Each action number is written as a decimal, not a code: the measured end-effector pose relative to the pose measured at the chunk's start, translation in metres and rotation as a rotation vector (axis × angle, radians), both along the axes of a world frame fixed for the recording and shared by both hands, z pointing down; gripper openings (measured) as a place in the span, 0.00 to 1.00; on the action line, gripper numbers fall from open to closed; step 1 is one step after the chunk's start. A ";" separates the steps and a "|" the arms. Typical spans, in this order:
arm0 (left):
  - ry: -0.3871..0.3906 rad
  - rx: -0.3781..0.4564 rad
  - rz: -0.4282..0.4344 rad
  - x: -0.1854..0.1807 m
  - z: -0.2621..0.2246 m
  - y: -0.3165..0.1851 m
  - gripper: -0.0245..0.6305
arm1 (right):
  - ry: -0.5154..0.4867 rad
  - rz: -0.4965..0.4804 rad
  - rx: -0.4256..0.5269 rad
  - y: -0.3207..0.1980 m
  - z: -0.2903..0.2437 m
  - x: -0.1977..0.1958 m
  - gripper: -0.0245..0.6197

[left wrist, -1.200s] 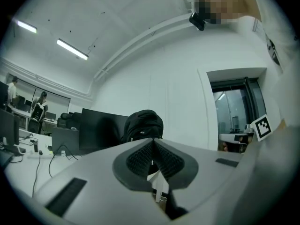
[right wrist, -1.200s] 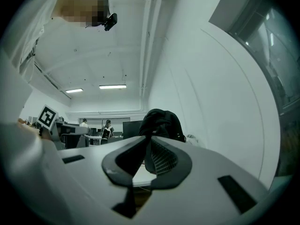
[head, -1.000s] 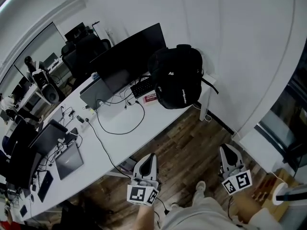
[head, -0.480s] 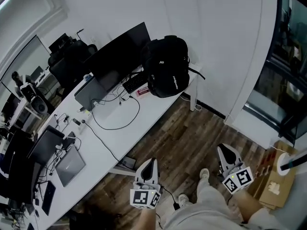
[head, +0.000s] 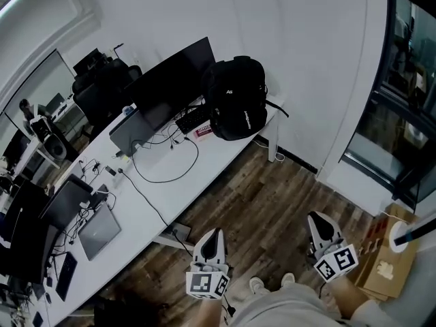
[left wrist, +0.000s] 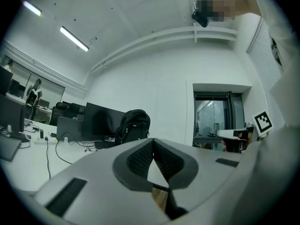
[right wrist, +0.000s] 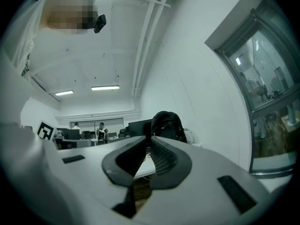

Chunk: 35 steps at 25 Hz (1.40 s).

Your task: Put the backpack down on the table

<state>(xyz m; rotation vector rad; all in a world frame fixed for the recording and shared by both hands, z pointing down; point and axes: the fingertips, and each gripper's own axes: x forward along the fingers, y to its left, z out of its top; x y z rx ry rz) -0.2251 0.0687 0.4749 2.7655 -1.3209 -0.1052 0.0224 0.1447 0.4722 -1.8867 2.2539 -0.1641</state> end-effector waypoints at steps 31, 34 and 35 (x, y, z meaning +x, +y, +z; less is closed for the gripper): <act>0.022 0.023 0.018 0.044 -0.009 0.030 0.05 | 0.042 0.026 -0.010 0.040 -0.011 0.036 0.06; 0.001 0.013 0.025 0.048 -0.007 0.031 0.05 | 0.049 0.019 -0.005 0.040 -0.012 0.033 0.06; -0.007 0.012 0.024 0.049 -0.008 0.032 0.05 | 0.050 0.018 -0.003 0.039 -0.013 0.033 0.06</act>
